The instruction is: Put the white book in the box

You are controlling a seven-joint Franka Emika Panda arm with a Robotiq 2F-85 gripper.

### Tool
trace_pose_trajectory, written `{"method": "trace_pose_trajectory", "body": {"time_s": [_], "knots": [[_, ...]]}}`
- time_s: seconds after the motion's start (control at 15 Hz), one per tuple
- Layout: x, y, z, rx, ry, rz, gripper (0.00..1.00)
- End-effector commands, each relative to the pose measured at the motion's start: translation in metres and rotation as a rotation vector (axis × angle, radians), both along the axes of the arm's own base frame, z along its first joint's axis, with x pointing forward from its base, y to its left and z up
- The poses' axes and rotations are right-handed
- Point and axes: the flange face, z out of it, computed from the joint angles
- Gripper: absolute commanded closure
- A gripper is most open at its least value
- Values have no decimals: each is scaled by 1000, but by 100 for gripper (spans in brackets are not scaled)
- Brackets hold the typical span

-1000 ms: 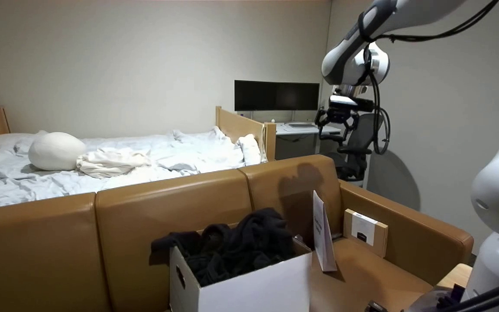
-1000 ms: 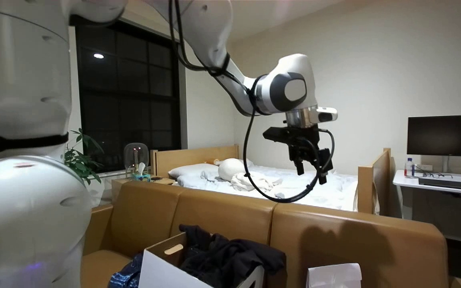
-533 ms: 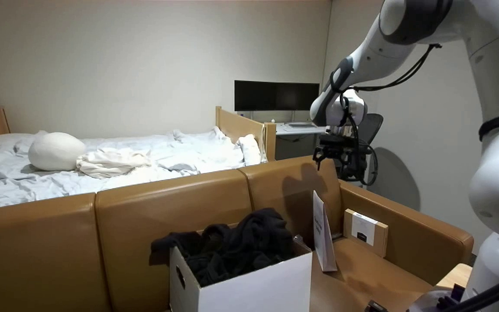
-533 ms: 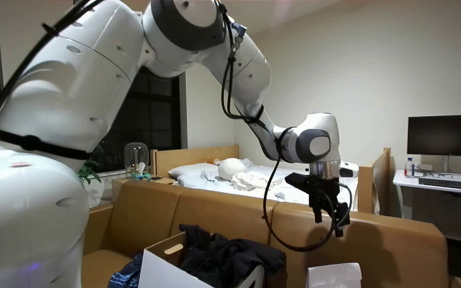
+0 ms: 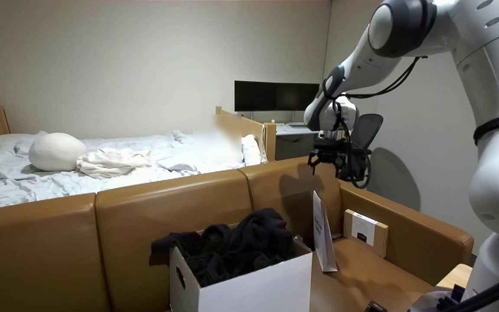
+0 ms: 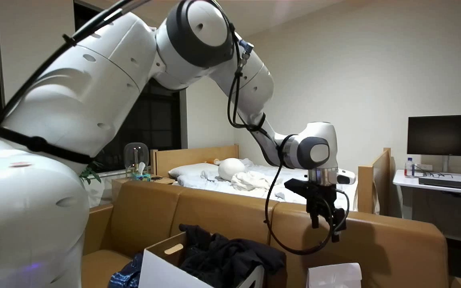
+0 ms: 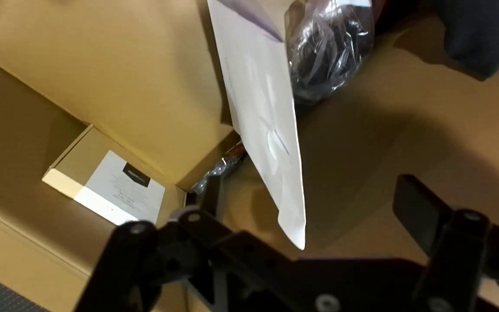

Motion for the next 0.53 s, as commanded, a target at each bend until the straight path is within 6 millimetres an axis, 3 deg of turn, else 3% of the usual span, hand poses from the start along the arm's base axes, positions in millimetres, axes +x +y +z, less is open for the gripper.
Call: {"method": "trace_pose_trajectory", "body": {"time_s": [0.0,0.27,0.47], "knots": [[22,-3,-71,-18,103,-14,0],[27,-17,-139,-61,247,-54,0],[36,-12,-175,-60,319,-34,0]]}}
